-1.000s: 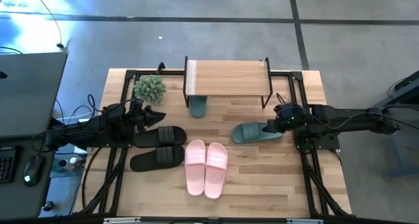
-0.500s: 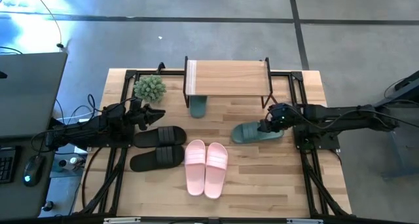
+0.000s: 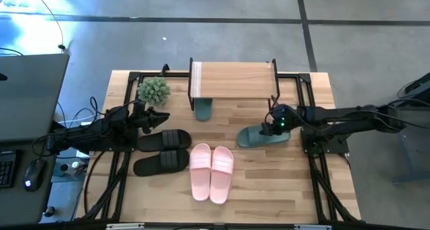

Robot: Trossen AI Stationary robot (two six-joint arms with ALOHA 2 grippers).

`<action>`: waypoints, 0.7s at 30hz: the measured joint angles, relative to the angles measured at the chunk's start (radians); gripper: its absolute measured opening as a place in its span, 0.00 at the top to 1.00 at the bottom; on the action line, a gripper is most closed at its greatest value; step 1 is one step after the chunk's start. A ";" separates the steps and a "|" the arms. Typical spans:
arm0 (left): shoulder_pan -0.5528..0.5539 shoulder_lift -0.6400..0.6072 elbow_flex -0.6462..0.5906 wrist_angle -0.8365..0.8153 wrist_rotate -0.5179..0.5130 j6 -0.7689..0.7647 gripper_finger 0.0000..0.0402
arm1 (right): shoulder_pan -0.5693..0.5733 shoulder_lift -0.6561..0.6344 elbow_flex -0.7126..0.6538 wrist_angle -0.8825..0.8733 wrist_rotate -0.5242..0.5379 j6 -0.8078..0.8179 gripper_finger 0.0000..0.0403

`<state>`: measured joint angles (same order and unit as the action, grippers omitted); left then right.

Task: Pick and place slides into the shelf
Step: Put the green slides under the shelf

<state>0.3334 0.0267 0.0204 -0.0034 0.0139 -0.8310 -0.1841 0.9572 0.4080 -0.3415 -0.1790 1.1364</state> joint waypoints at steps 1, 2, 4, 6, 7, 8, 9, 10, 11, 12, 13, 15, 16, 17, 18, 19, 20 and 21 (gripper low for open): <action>0.000 0.000 0.000 0.000 0.000 0.000 0.60 | 0.000 0.001 0.000 -0.001 -0.006 -0.014 0.61; 0.000 0.000 0.000 0.000 0.000 0.000 0.60 | 0.000 0.000 0.000 -0.001 -0.005 -0.026 0.61; 0.000 0.000 0.000 -0.002 0.001 0.000 0.60 | 0.000 -0.004 0.000 -0.012 0.004 -0.042 0.61; 0.000 0.000 0.000 -0.009 0.000 0.000 0.60 | 0.000 -0.003 0.000 -0.013 0.011 -0.043 0.61; 0.000 0.000 0.000 -0.010 0.000 0.000 0.60 | 0.000 -0.003 0.000 -0.013 0.006 -0.040 0.61; 0.000 0.000 0.000 -0.010 0.000 0.000 0.60 | 0.000 -0.001 0.000 -0.012 -0.003 -0.036 0.61; 0.000 0.000 0.000 -0.010 0.000 0.000 0.60 | 0.000 0.000 0.000 -0.012 -0.010 -0.035 0.61; 0.000 0.000 0.000 -0.010 0.000 0.000 0.60 | 0.000 -0.001 0.000 -0.010 -0.013 -0.034 0.61; 0.000 0.000 0.000 -0.010 0.000 0.000 0.60 | 0.000 -0.001 0.000 -0.003 -0.013 -0.028 0.61; 0.000 0.000 0.000 -0.010 0.000 0.000 0.60 | 0.000 -0.001 0.000 0.002 -0.015 -0.024 0.61; 0.000 0.000 0.000 -0.010 0.000 0.000 0.60 | 0.000 -0.001 0.000 0.005 -0.014 -0.021 0.61; 0.000 0.000 0.000 -0.010 0.000 0.000 0.60 | 0.000 0.000 0.000 0.013 -0.012 -0.019 0.61; 0.000 0.000 0.000 -0.010 0.000 0.000 0.60 | 0.000 0.005 0.000 0.017 -0.011 -0.019 0.61; 0.000 0.000 0.000 -0.010 0.000 0.000 0.60 | 0.000 0.010 0.000 0.018 -0.008 -0.015 0.62; 0.000 0.000 0.000 -0.010 0.000 0.000 0.60 | 0.000 0.018 0.000 0.019 -0.008 -0.012 0.64; 0.000 0.000 0.000 -0.010 0.000 0.000 0.60 | 0.000 0.031 0.000 0.028 -0.009 -0.011 0.65; 0.000 0.000 0.000 -0.010 0.001 0.000 0.60 | 0.000 0.045 0.000 0.036 -0.013 -0.011 0.67; 0.000 0.000 0.000 -0.010 0.000 0.000 0.60 | 0.000 0.061 0.000 0.048 -0.016 -0.011 0.70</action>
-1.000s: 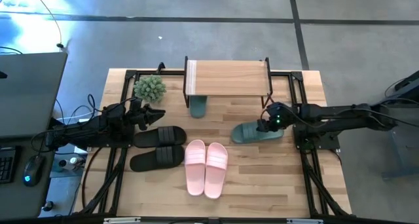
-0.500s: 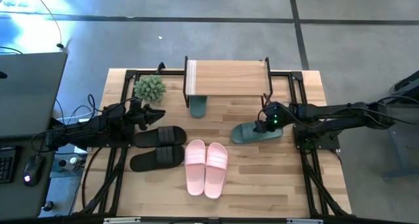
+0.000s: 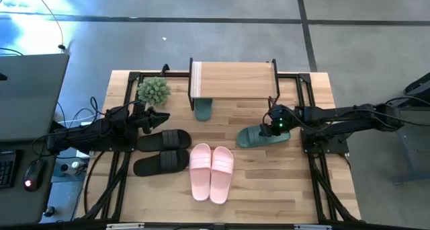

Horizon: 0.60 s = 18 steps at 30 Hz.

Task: Pick and place slides into the shelf
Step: Put the green slides under the shelf

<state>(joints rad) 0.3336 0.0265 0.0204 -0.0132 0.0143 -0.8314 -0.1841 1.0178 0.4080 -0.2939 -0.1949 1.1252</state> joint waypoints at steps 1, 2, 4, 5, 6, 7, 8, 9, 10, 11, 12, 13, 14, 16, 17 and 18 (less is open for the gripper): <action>0.000 0.000 0.000 0.000 0.000 0.000 0.60 | 0.000 0.018 0.000 0.018 -0.004 0.000 0.72; 0.000 0.000 0.000 0.000 0.000 0.000 0.60 | 0.000 0.034 0.000 0.035 -0.009 0.000 0.74; 0.000 0.000 0.000 0.000 0.002 0.000 0.60 | 0.000 0.063 0.000 0.080 -0.016 0.000 0.78; 0.000 0.000 0.000 0.000 0.004 0.000 0.60 | 0.001 0.071 0.000 0.098 -0.018 -0.004 0.80; 0.000 0.000 0.000 0.000 0.008 0.000 0.60 | 0.001 0.077 0.000 0.115 -0.016 -0.006 0.82; 0.000 0.000 0.000 0.001 0.015 0.000 0.60 | 0.001 0.078 0.000 0.127 -0.009 -0.008 0.84; 0.000 0.000 0.000 0.001 0.020 0.000 0.60 | 0.001 0.076 0.000 0.135 0.003 -0.008 0.86; 0.000 0.000 0.000 0.001 0.023 0.000 0.60 | 0.002 0.074 0.000 0.141 0.012 -0.007 0.89; 0.000 0.000 0.000 0.001 0.025 0.000 0.60 | 0.003 0.068 0.000 0.147 0.026 -0.005 0.92; 0.000 0.000 0.000 0.002 0.027 0.000 0.60 | 0.009 0.061 0.000 0.157 0.046 -0.003 0.96; 0.000 0.000 0.000 0.002 0.027 0.000 0.60 | 0.018 0.057 0.000 0.173 0.072 0.001 0.98; 0.000 0.000 0.000 0.002 0.027 0.000 0.60 | 0.031 0.053 0.000 0.189 0.101 0.010 0.98; 0.000 0.000 0.000 0.002 0.027 -0.001 0.60 | 0.046 0.049 0.000 0.203 0.127 0.027 0.98; 0.000 0.000 0.000 0.002 0.027 0.000 0.60 | 0.079 0.044 0.001 0.227 0.180 0.054 0.99; 0.000 0.000 0.000 0.002 0.027 0.000 0.60 | 0.097 0.042 0.008 0.231 0.209 0.068 0.99; 0.000 0.000 0.000 0.002 0.027 0.000 0.60 | 0.117 0.042 0.018 0.236 0.236 0.080 0.99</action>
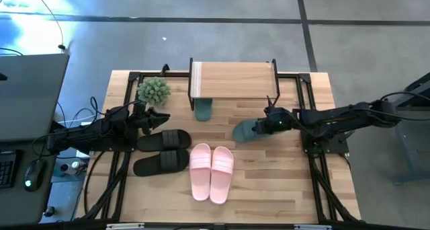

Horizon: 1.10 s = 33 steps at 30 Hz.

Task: Pick and place slides into the shelf
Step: Put the green slides under the shelf

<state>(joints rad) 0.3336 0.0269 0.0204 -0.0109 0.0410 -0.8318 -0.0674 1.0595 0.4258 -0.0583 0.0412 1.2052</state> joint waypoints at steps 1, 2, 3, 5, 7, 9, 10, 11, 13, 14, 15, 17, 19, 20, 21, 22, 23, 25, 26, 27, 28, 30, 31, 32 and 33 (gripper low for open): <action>0.000 0.000 0.000 0.000 0.000 0.000 0.60 | 0.019 0.000 0.009 0.006 0.026 0.019 0.99; 0.000 0.000 0.000 0.000 0.000 0.000 0.60 | 0.041 0.000 0.019 0.013 0.061 0.039 0.99; 0.000 0.000 0.000 0.000 0.000 0.000 0.60 | 0.067 0.000 0.026 0.022 0.102 0.063 0.99; 0.000 0.000 0.000 0.000 0.000 0.000 0.60 | 0.120 0.000 0.037 0.045 0.212 0.127 1.00; 0.000 0.000 0.000 0.001 0.000 0.000 0.60 | 0.175 0.001 0.038 0.100 0.339 0.200 1.00; 0.000 0.000 0.000 0.001 0.000 0.000 0.60 | 0.215 0.016 0.037 0.160 0.455 0.256 1.00; 0.000 0.000 0.000 0.001 0.000 0.000 0.60 | 0.228 0.030 0.037 0.173 0.495 0.274 1.00; 0.000 0.000 0.000 0.001 0.000 0.000 0.60 | 0.237 0.048 0.036 0.183 0.525 0.285 1.00; 0.000 0.000 0.000 0.002 0.000 0.000 0.60 | 0.241 0.094 0.035 0.210 0.556 0.323 1.00; 0.000 0.000 0.000 0.002 0.000 0.000 0.60 | 0.238 0.120 0.035 0.230 0.563 0.338 1.00; 0.000 0.000 0.000 0.002 0.000 0.000 0.60 | 0.233 0.150 0.035 0.250 0.563 0.345 1.00; 0.000 0.000 0.000 0.002 0.000 0.000 0.60 | 0.220 0.213 0.035 0.296 0.557 0.362 1.00; 0.000 0.000 0.000 0.002 0.000 0.000 0.60 | 0.201 0.271 0.034 0.371 0.545 0.365 1.00; 0.000 0.000 0.000 0.002 0.000 0.000 0.60 | 0.190 0.299 0.034 0.418 0.541 0.361 1.00; 0.000 0.000 0.000 0.002 0.000 0.000 0.60 | 0.180 0.323 0.034 0.460 0.535 0.356 1.00; 0.000 0.000 0.000 0.002 0.000 0.000 0.60 | 0.169 0.349 0.034 0.501 0.530 0.347 1.00; 0.000 0.000 0.000 0.002 0.000 0.000 0.60 | 0.157 0.372 0.034 0.532 0.521 0.342 1.00; 0.000 0.000 0.000 0.002 0.000 0.000 0.60 | 0.131 0.413 0.034 0.588 0.503 0.342 1.00; 0.000 0.000 0.000 0.001 0.000 0.000 0.60 | 0.121 0.432 0.034 0.608 0.499 0.343 1.00; 0.000 0.000 0.000 0.002 0.000 0.000 0.60 | 0.112 0.449 0.034 0.619 0.501 0.346 1.00; 0.000 0.000 0.000 0.002 0.000 0.000 0.60 | 0.104 0.468 0.034 0.628 0.504 0.358 1.00; 0.000 0.000 0.000 0.001 0.000 0.000 0.60 | 0.091 0.499 0.034 0.663 0.512 0.372 1.00; 0.000 0.000 0.000 0.001 0.000 0.000 0.60 | 0.086 0.511 0.034 0.688 0.522 0.366 1.00; 0.000 0.000 0.000 0.001 0.000 0.000 0.60 | 0.084 0.522 0.035 0.714 0.541 0.366 1.00; 0.000 0.000 0.000 0.001 0.000 0.000 0.60 | 0.084 0.534 0.040 0.733 0.562 0.366 1.00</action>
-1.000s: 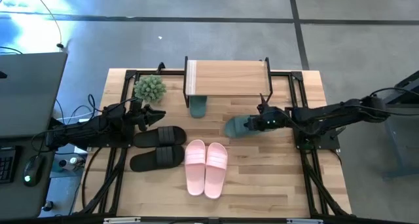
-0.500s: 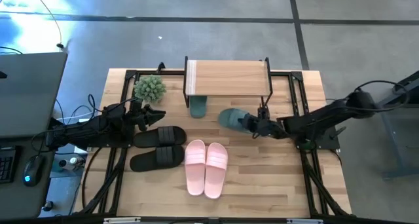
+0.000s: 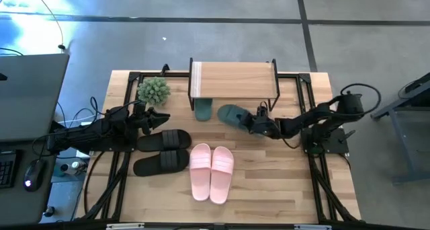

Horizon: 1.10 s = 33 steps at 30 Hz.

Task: Pick and place slides into the shelf
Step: Put the green slides under the shelf

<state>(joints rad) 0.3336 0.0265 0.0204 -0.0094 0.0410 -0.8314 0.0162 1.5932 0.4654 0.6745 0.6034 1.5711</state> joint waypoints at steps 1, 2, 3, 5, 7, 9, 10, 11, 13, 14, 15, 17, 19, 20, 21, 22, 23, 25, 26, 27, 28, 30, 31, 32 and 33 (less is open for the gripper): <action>0.000 0.000 0.000 0.000 0.000 0.000 0.60 | 0.000 0.008 0.005 0.007 0.009 0.000 1.00; 0.000 0.000 0.000 0.000 0.000 0.000 0.60 | 0.002 0.016 0.012 0.007 0.021 -0.001 1.00; 0.000 0.000 0.000 0.000 0.000 0.000 0.60 | 0.005 0.023 0.023 0.006 0.033 -0.005 1.00; 0.000 0.000 0.000 0.000 0.000 0.000 0.60 | 0.011 0.040 0.045 0.003 0.054 -0.023 1.00; 0.000 0.000 0.000 0.000 0.000 0.000 0.60 | 0.013 0.061 0.064 -0.002 0.072 -0.026 1.00; 0.000 0.000 0.000 0.000 0.000 0.000 0.60 | 0.013 0.084 0.085 -0.004 0.089 -0.027 1.00; 0.000 0.000 0.000 0.000 0.000 0.000 0.60 | 0.013 0.094 0.096 -0.005 0.099 -0.030 1.00; 0.000 0.000 0.000 0.000 0.000 0.000 0.60 | 0.012 0.104 0.104 -0.003 0.102 -0.038 1.00; 0.000 0.000 0.000 0.000 0.000 0.000 0.60 | 0.008 0.125 0.112 -0.003 0.104 -0.042 1.00; 0.000 0.000 0.000 0.000 0.000 0.000 0.60 | 0.008 0.135 0.114 -0.005 0.108 -0.037 1.00; 0.000 0.000 0.000 0.000 0.000 0.000 0.60 | 0.008 0.143 0.116 -0.005 0.115 -0.034 1.00; 0.000 0.000 0.000 0.000 0.000 0.000 0.60 | 0.008 0.148 0.117 -0.004 0.126 -0.033 1.00; 0.000 0.000 0.000 0.000 0.000 0.000 0.60 | 0.008 0.152 0.117 -0.002 0.126 -0.035 0.99; 0.000 0.000 0.000 -0.001 0.000 0.000 0.60 | 0.008 0.152 0.117 -0.001 0.124 -0.037 0.99; 0.000 0.000 0.000 0.000 0.000 0.000 0.60 | 0.008 0.152 0.117 0.001 0.122 -0.044 0.98; 0.000 0.000 0.000 0.000 0.000 0.000 0.60 | 0.008 0.152 0.117 0.003 0.120 -0.050 0.97; 0.000 0.000 0.000 0.000 0.000 0.000 0.60 | 0.008 0.152 0.117 0.004 0.118 -0.052 0.96; 0.000 0.000 0.000 0.000 0.000 0.000 0.60 | 0.007 0.152 0.117 0.003 0.117 -0.060 0.93; 0.000 0.000 0.000 0.000 0.000 0.000 0.60 | 0.006 0.152 0.117 0.002 0.115 -0.069 0.91; 0.000 0.000 0.000 0.000 0.000 0.000 0.60 | 0.006 0.152 0.117 0.002 0.113 -0.084 0.90; 0.000 0.000 0.000 -0.001 0.000 0.000 0.60 | 0.006 0.152 0.117 0.001 0.111 -0.093 0.88; 0.000 0.000 0.000 0.000 0.002 0.000 0.60 | 0.006 0.152 0.117 -0.001 0.100 -0.098 0.84; 0.000 0.000 0.000 0.000 0.004 0.000 0.60 | 0.006 0.152 0.117 -0.003 0.093 -0.099 0.82; 0.000 0.000 0.000 0.000 0.004 0.000 0.60 | 0.006 0.152 0.117 -0.007 0.088 -0.104 0.81; 0.000 0.000 0.000 0.000 0.005 0.000 0.60 | 0.007 0.152 0.117 -0.011 0.085 -0.109 0.79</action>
<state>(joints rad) 0.3332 0.0268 0.0203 -0.0097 0.0462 -0.8314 0.0231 1.7451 0.5823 0.6636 0.6883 1.4626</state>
